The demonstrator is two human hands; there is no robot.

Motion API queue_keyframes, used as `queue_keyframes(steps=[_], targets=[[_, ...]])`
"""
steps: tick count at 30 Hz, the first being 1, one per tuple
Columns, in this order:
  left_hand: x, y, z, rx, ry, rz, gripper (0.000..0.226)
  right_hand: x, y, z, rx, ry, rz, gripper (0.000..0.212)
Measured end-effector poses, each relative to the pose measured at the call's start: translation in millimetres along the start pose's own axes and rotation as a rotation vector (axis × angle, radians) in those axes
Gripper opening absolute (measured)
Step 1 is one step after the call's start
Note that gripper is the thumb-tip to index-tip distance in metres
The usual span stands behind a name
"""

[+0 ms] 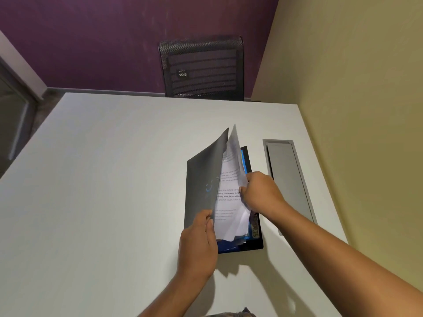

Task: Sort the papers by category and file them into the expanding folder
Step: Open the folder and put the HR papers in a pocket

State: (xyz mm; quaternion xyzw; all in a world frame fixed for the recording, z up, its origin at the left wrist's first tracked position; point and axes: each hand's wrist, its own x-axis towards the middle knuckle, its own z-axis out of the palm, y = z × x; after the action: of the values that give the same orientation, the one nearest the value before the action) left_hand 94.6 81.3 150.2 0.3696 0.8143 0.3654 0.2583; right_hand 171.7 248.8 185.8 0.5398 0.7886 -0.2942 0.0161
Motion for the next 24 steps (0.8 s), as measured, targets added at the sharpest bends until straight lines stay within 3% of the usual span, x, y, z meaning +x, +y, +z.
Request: queue_keyframes(steps=[4,9,15,20,24], targets=[[0,4,-5,-0.013,0.021,-0.019,0.029,13,-2,-28,-0.057,0.001,0.048,0.020],[-2,6,-11,-0.095,0.107,-0.027,0.026,19,-6,-51,0.014,-0.075,0.106,0.049],[-2,-2,-8,-0.099,0.208,-0.040,0.028,21,-10,-30,0.037,-0.049,0.063,0.037],[0,-2,-2,-0.115,0.168,-0.038,0.030,28,-23,-19,0.127,-0.044,0.013,0.027],[8,-3,2,-0.122,0.215,-0.033,0.027,38,-20,2,0.305,-0.029,0.083,0.037]])
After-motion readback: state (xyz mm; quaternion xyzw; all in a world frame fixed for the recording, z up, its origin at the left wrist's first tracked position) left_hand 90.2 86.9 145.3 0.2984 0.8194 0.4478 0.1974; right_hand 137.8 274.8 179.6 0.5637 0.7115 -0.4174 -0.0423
